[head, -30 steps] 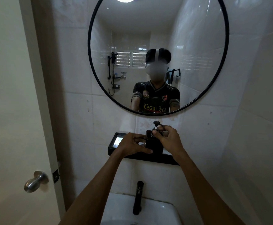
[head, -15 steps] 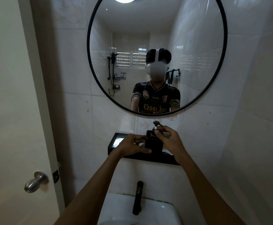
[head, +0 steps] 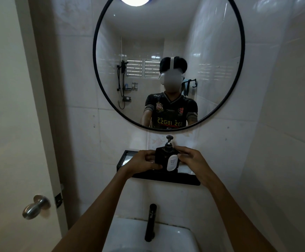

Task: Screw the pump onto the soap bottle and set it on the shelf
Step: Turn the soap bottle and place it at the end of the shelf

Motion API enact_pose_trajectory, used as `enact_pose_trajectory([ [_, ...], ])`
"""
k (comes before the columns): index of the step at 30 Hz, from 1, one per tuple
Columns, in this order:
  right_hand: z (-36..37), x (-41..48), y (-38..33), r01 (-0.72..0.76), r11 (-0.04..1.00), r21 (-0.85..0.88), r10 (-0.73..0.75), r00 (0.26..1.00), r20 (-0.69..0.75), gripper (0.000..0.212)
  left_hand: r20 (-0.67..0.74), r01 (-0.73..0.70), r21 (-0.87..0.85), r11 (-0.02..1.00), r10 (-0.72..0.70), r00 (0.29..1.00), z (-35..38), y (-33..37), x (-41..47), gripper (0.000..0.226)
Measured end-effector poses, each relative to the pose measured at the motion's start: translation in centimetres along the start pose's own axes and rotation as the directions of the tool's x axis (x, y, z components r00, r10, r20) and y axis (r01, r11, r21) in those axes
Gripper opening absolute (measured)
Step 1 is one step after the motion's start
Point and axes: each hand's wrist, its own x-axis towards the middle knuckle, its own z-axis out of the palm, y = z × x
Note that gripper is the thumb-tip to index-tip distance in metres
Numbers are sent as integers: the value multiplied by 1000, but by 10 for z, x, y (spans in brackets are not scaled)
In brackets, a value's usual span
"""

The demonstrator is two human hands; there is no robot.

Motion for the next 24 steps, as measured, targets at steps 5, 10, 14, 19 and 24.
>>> enact_pose_trajectory([
  [5, 0, -3, -3, -5, 1000, 22, 3, 994, 111, 47, -84, -30, 43, 999, 34, 996, 7, -2, 1, 69],
  [10, 0, 0, -7, -8, 1000, -19, 11, 985, 172, 52, -43, -24, 23, 999, 25, 999, 0, 1, 1, 61],
  [14, -1, -1, -9, 22, 998, -65, -11, 985, 170, 53, 0, -7, 34, 999, 7, 1000, -6, -1, 1, 61],
  [19, -5, -4, -7, 43, 995, -91, -26, 983, 179, 55, 31, -13, 45, 999, 12, 999, -5, -2, 1, 65],
  [24, -7, -8, -8, 62, 993, -104, -44, 985, 168, 54, 20, -9, 38, 999, 8, 1000, -4, -3, 1, 91],
])
